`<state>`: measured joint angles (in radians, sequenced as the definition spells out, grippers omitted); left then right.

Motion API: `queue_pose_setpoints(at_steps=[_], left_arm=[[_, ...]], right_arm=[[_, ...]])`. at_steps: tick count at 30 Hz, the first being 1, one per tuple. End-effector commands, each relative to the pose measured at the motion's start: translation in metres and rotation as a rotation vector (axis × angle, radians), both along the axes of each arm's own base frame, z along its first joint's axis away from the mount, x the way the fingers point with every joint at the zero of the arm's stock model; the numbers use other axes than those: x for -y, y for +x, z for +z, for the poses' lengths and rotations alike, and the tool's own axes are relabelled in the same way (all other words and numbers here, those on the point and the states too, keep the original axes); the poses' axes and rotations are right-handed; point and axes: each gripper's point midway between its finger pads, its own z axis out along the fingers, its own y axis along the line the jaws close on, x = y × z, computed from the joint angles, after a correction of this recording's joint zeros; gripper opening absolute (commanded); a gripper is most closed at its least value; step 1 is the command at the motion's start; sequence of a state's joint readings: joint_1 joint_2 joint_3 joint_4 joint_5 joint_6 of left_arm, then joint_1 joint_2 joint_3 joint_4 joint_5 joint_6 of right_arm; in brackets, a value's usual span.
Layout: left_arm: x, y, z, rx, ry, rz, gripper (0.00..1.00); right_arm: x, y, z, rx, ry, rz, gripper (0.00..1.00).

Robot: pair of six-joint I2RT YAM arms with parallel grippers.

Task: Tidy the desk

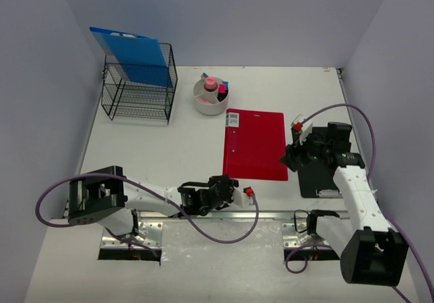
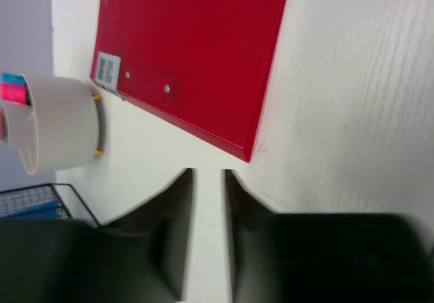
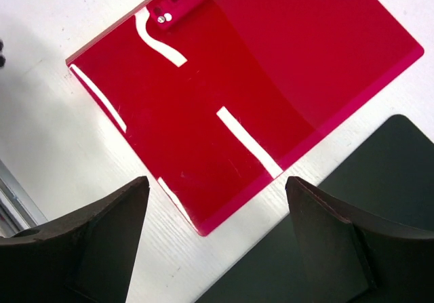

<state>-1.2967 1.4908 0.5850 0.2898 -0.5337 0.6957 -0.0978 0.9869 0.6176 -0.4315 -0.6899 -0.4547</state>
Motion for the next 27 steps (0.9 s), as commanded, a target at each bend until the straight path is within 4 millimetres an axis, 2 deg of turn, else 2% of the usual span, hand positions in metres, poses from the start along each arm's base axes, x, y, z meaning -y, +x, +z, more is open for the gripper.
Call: queue_pose_setpoints(at_steps=[1, 4, 6, 8, 11, 13, 20, 27], left_arm=[[-0.002, -0.006, -0.012, -0.047, -0.011, 0.015, 0.34], [0.009, -0.012, -0.02, -0.068, -0.003, -0.013, 0.6], [0.019, -0.014, -0.018, -0.068, -0.003, -0.034, 0.65], [0.027, -0.016, -0.021, -0.072, 0.003, -0.049, 0.65], [0.032, -0.016, -0.028, -0.072, 0.022, -0.058, 0.64], [0.027, -0.015, -0.045, -0.068, 0.066, -0.049, 0.59], [0.017, -0.002, -0.071, -0.026, 0.131, -0.013, 0.49], [0.013, 0.032, -0.091, 0.019, 0.203, 0.042, 0.31]], right_arm=[[0.003, 0.006, -0.003, 0.041, -0.029, 0.015, 0.83], [0.011, 0.016, -0.007, -0.044, -0.017, -0.073, 0.82], [0.011, 0.023, -0.003, -0.085, 0.007, -0.105, 0.82], [0.011, 0.029, -0.002, -0.113, 0.028, -0.127, 0.82], [0.011, 0.036, 0.005, -0.131, 0.047, -0.149, 0.82], [0.013, 0.043, 0.007, -0.153, 0.058, -0.166, 0.82], [0.013, 0.045, 0.006, -0.164, 0.068, -0.174, 0.81], [0.014, 0.048, 0.004, -0.165, 0.064, -0.172, 0.81]])
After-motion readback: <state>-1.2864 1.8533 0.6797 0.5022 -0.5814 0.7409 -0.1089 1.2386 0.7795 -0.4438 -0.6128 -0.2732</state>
